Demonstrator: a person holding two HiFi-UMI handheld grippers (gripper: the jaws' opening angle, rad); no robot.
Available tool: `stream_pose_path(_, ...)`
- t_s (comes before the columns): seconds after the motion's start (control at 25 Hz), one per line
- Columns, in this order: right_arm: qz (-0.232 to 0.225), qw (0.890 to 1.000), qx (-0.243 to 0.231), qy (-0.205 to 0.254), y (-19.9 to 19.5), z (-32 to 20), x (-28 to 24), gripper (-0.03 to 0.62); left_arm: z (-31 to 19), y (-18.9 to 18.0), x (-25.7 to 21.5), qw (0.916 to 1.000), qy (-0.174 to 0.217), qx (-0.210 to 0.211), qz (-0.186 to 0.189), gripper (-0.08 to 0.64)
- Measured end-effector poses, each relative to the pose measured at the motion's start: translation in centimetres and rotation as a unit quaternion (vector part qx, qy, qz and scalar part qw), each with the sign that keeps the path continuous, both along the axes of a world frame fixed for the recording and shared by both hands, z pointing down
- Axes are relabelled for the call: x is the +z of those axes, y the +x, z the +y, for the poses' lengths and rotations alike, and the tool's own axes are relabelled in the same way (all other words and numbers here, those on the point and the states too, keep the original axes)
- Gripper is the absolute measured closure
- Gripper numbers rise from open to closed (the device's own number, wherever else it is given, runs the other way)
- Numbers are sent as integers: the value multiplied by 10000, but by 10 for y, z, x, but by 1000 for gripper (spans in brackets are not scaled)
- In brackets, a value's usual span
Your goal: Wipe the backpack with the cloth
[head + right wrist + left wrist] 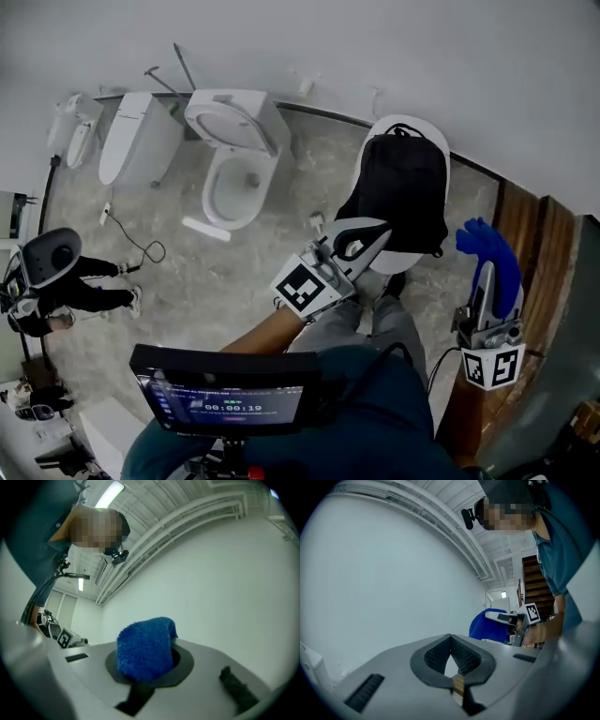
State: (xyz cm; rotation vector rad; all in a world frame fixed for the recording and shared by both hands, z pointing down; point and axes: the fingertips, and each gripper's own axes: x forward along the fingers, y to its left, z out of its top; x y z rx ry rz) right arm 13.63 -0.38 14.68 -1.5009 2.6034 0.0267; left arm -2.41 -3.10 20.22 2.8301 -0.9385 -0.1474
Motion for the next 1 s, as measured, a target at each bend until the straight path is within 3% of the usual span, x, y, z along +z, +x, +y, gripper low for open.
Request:
stream_pose_path(0.4, -44, 9988, 46, 493, 8, 116, -72, 572, 100, -25, -57, 9987, 401, -307, -61, 557)
stream_pose_path(0.68, 119, 9990, 217, 361, 33, 240, -68, 572, 237, -21, -57, 9959, 589, -634, -274, 557)
stream_pose_path(1.0, 151, 9996, 87, 242, 43, 379, -72, 572, 383, -9, -70, 9930, 714, -883, -316, 557)
